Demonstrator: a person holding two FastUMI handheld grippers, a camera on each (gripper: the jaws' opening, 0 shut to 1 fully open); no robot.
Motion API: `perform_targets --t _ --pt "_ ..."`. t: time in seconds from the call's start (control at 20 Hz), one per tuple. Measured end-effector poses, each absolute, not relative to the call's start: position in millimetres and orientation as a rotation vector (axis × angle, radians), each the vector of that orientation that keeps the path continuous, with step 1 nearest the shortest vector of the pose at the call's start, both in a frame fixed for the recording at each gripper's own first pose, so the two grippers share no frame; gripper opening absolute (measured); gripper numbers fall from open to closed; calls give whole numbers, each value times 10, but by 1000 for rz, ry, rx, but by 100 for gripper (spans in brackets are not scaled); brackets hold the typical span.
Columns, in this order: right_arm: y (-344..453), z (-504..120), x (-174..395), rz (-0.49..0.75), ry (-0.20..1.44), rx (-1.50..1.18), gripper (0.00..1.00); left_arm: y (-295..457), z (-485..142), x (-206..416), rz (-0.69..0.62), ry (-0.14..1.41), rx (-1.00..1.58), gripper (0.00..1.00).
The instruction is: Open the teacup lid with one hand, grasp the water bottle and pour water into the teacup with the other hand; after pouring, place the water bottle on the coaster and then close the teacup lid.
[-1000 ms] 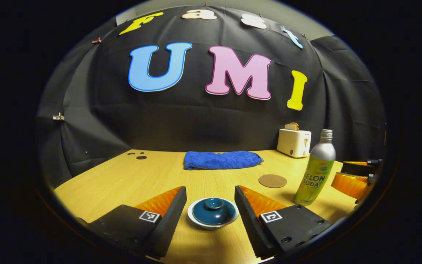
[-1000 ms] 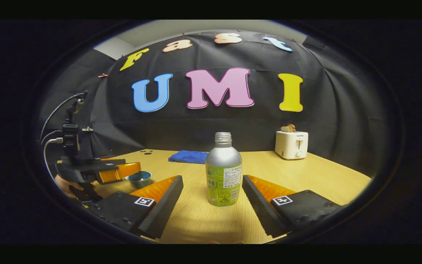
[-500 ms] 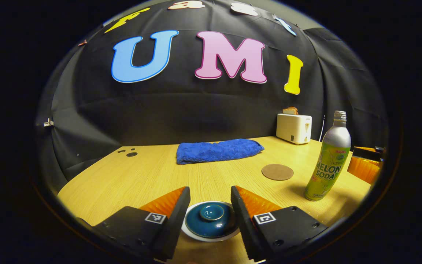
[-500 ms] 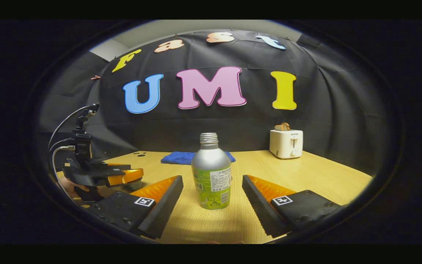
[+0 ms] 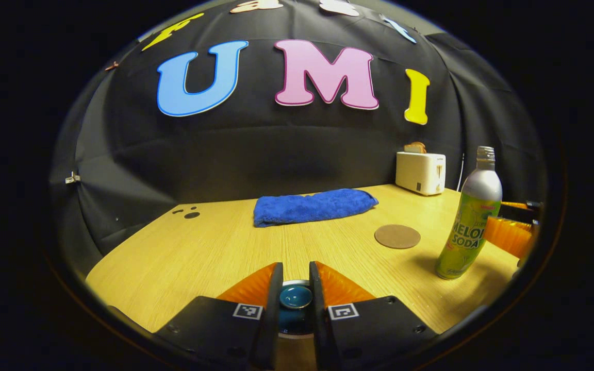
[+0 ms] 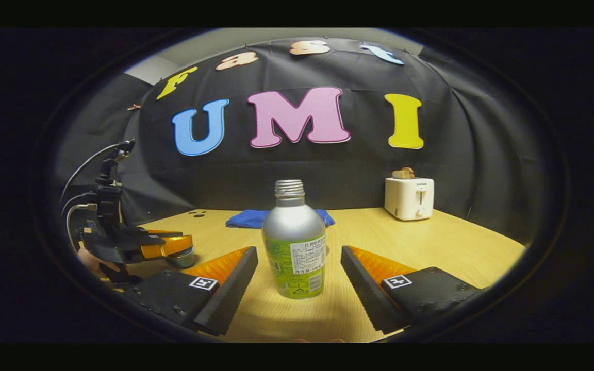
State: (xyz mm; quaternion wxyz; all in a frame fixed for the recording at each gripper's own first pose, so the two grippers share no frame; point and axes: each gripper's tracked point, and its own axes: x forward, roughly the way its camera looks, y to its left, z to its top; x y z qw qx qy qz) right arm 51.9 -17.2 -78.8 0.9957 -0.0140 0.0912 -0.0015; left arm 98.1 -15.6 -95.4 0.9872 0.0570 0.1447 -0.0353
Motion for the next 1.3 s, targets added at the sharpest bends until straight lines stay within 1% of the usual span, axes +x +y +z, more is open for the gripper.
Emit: perform_targets --t 0.05,0.1,0.25,0.3,0.45,0.5,0.55,0.6,0.85,0.9,0.95,1.15,1.2,1.3 --pt "-187 -791 540 -4 184 -30 100 -146 -932 987 -66 280 118 31" --pt "-202 -797 554 -5 185 -31 100 -123 -885 991 -55 265 129 34" --pt "-211 -834 614 -7 190 -35 100 -126 -658 959 -42 206 147 34" --pt "-201 -857 642 -3 195 -36 100 -135 -585 942 -42 188 146 31" --pt "-147 -913 742 17 213 -32 100 -153 -362 839 -40 132 159 31" --pt "-118 -921 785 24 215 -27 100 -154 -311 806 -37 118 168 34" --pt "-111 -914 835 27 211 -27 100 -153 -277 778 -36 109 176 34" --pt "-124 -909 891 22 208 -34 100 -163 -251 748 -36 103 178 31" --pt "-193 -875 1088 -13 194 -54 100 -124 -317 628 -46 120 104 31" --pt "-181 -872 1119 -16 198 -61 90 -80 -358 612 -46 129 86 31" --pt "-177 -867 1150 -13 207 -78 85 -45 -384 593 -44 136 73 31" --pt "-113 -865 1190 11 233 -172 82 150 -439 483 -26 143 27 31" --pt "-95 -846 1203 16 234 -220 80 212 -445 451 -19 139 24 31" --pt "-40 -748 1199 22 216 -342 80 309 -441 391 -12 134 16 31"
